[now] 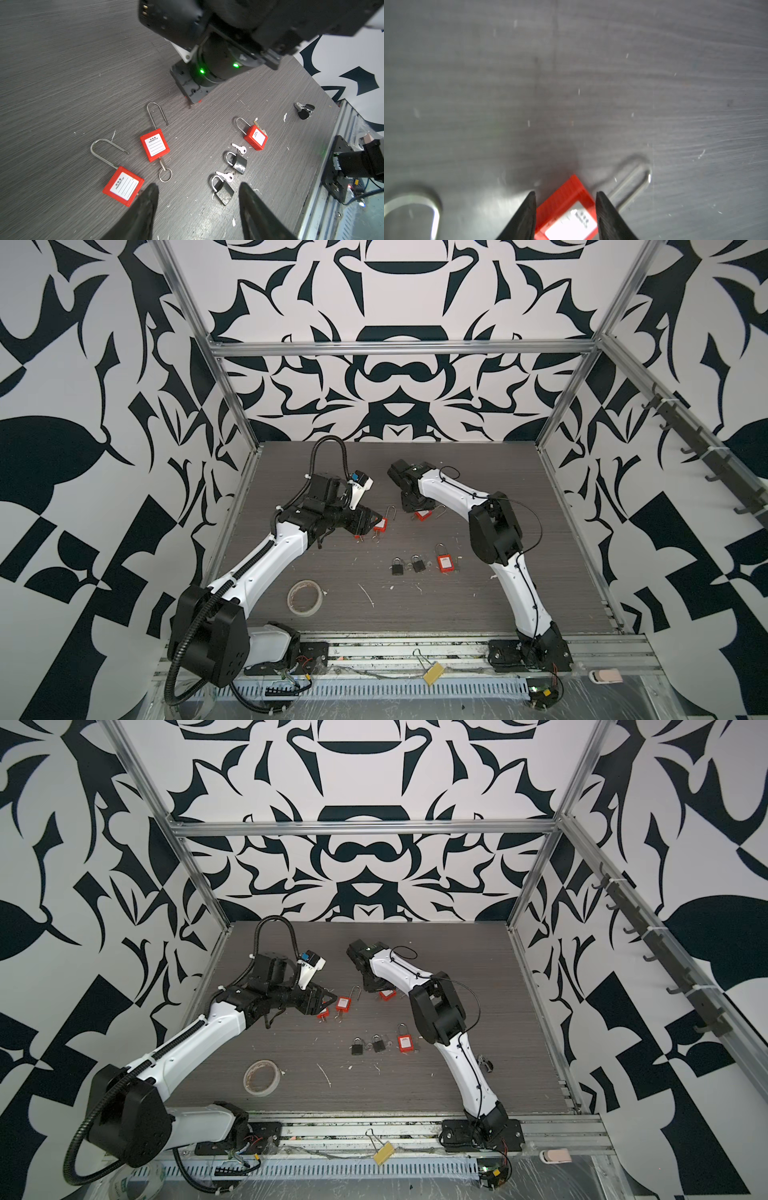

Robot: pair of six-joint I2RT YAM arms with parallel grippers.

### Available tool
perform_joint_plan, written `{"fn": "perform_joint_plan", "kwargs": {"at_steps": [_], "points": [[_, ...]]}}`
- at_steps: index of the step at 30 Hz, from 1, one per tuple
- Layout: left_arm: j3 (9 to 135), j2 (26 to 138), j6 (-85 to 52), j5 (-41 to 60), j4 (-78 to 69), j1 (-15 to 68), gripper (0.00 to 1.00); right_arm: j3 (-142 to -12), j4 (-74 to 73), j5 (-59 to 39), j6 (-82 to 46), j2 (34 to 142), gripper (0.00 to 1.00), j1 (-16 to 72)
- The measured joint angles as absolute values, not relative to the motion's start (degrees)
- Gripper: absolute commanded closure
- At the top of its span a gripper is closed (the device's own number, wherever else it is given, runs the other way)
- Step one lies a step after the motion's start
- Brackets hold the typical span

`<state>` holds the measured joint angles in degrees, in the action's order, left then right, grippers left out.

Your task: Lock with the key

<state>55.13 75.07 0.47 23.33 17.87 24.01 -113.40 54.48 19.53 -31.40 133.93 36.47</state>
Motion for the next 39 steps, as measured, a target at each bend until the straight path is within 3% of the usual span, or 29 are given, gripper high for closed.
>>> {"fn": "perform_joint_plan", "kwargs": {"at_steps": [9, 12, 24, 39], "points": [[55.1, 73.1, 0.0, 23.5, 18.2, 24.0, 0.37, -93.5, 50.2, 11.0, -22.4, 116.8, 0.52, 36.4], [55.1, 71.9, -0.6, 23.6, 18.0, 24.0, 0.37, -92.2, 49.8, 9.0, -22.6, 114.0, 0.49, 36.4], [53.8, 68.2, -1.9, 23.8, 17.4, 24.0, 0.37, -98.5, 47.3, 9.2, -37.4, 124.0, 0.4, 36.4], [52.8, 68.2, -1.8, 23.8, 16.9, 24.0, 0.36, -97.8, 46.4, 16.5, -43.6, 122.1, 0.4, 36.0]]}}
